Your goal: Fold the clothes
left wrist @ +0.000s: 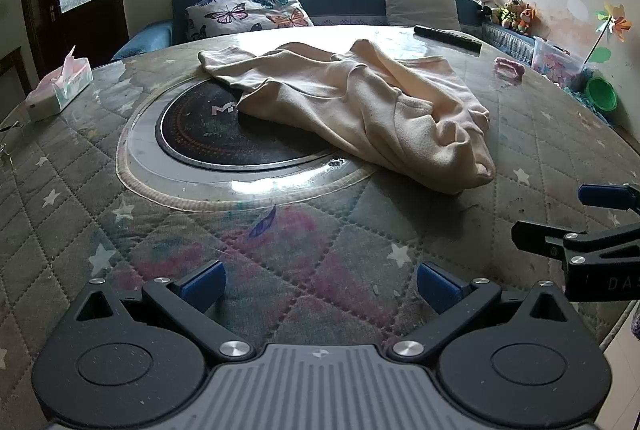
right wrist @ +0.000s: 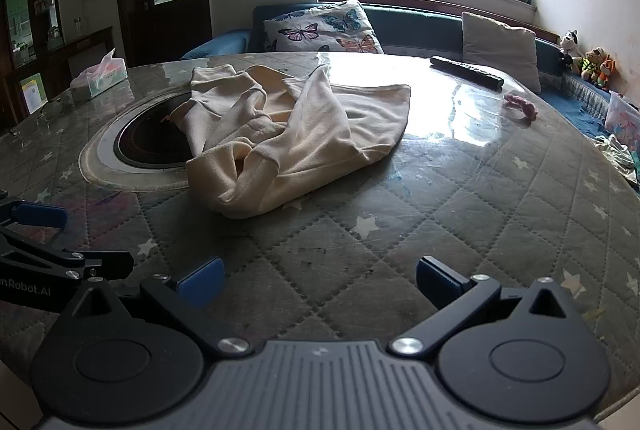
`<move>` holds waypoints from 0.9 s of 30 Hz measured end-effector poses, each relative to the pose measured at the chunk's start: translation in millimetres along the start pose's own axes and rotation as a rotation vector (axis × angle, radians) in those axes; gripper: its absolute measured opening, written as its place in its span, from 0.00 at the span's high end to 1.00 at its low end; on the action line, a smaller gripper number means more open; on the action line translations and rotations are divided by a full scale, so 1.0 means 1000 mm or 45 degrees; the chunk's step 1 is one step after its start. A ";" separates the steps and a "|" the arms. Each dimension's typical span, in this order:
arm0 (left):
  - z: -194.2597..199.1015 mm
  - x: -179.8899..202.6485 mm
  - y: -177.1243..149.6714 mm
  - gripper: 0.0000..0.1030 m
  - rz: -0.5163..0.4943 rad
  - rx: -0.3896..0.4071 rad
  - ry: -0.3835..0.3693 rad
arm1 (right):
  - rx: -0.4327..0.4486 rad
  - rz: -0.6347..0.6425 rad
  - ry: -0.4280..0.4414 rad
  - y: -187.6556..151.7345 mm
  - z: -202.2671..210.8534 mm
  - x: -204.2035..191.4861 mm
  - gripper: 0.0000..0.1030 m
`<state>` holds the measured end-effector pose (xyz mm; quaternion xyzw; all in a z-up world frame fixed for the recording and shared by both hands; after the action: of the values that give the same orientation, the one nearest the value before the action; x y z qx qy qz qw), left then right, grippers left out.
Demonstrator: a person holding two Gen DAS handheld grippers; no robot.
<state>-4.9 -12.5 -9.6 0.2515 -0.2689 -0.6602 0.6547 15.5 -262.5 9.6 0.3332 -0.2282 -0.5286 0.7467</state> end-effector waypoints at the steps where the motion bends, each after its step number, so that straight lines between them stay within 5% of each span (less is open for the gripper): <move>1: 0.000 0.000 0.000 0.00 -0.001 -0.002 0.003 | 0.000 0.000 0.000 0.000 0.000 0.000 0.00; 27: 0.000 0.006 0.004 0.00 -0.035 -0.011 0.013 | -0.009 -0.002 0.015 0.003 -0.005 -0.003 0.00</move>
<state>-1.9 -18.3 -7.3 0.2556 -0.2593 -0.6689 0.6480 20.1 -257.6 8.8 0.3340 -0.2217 -0.5278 0.7488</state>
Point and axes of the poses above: each gripper's, at about its wrist camera, not at the fingertips, and z roughly against the way its jaws point, x to its right, y to its top, the point moved 1 cm from there along -z, roughly the way its jaws point, and after that the axes turned 2 degrees about -x, right-handed, at the moved point
